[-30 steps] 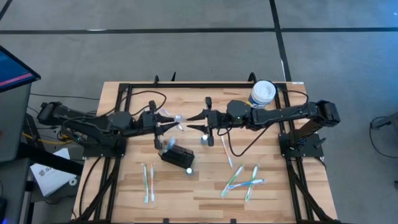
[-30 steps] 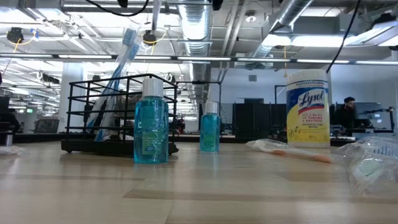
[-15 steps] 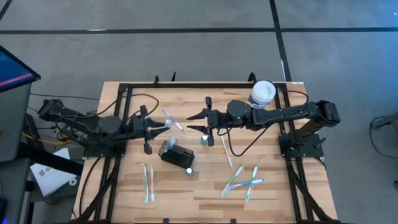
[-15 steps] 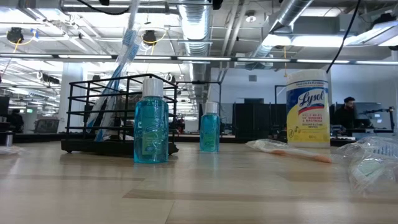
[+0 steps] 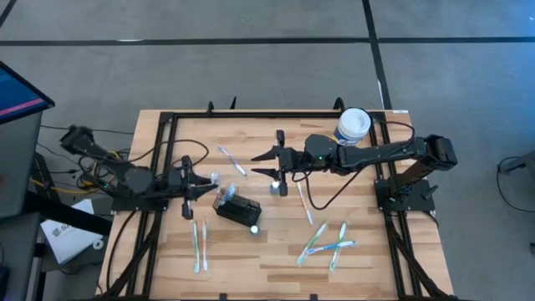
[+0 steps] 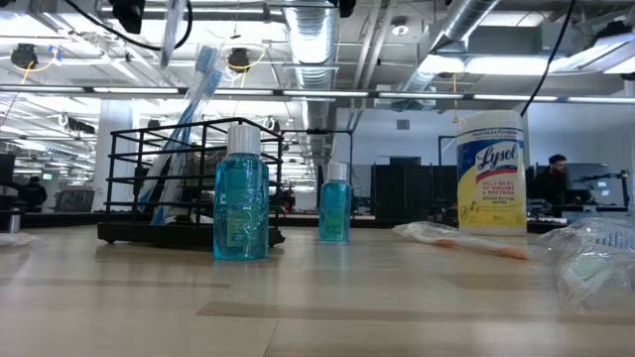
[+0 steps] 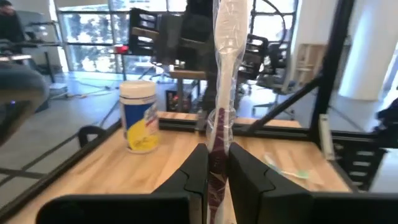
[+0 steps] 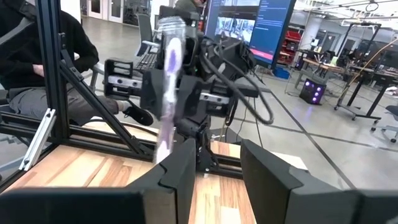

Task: Pick & Place toothbrushing station
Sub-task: Put the left purple toothbrush into the right compartment of the wire organizer

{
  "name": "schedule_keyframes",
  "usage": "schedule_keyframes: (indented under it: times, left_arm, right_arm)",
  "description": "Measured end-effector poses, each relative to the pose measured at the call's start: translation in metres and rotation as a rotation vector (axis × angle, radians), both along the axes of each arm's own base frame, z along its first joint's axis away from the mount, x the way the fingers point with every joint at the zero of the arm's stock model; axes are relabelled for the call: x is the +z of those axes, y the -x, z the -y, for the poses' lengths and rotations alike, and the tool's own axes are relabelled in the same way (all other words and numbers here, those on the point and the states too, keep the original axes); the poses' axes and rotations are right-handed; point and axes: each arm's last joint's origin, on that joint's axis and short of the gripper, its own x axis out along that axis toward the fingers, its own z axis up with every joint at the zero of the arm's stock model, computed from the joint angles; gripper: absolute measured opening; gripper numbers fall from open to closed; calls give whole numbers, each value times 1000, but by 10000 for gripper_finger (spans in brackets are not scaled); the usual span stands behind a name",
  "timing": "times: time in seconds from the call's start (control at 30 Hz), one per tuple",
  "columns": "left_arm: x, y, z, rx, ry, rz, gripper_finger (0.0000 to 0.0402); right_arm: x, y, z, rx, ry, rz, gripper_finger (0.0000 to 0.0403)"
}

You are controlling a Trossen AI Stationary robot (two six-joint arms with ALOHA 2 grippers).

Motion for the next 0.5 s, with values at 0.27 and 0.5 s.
schedule_keyframes:
  times: [0.27,0.5]
  left_arm:
    - [-31,6,7,-27,89,35,28]
    - [-49,10,7,-38,113,61,28]
  right_arm:
    - [0,0,0,0,0,-1,118]
    - [0,0,0,0,0,-1,118]
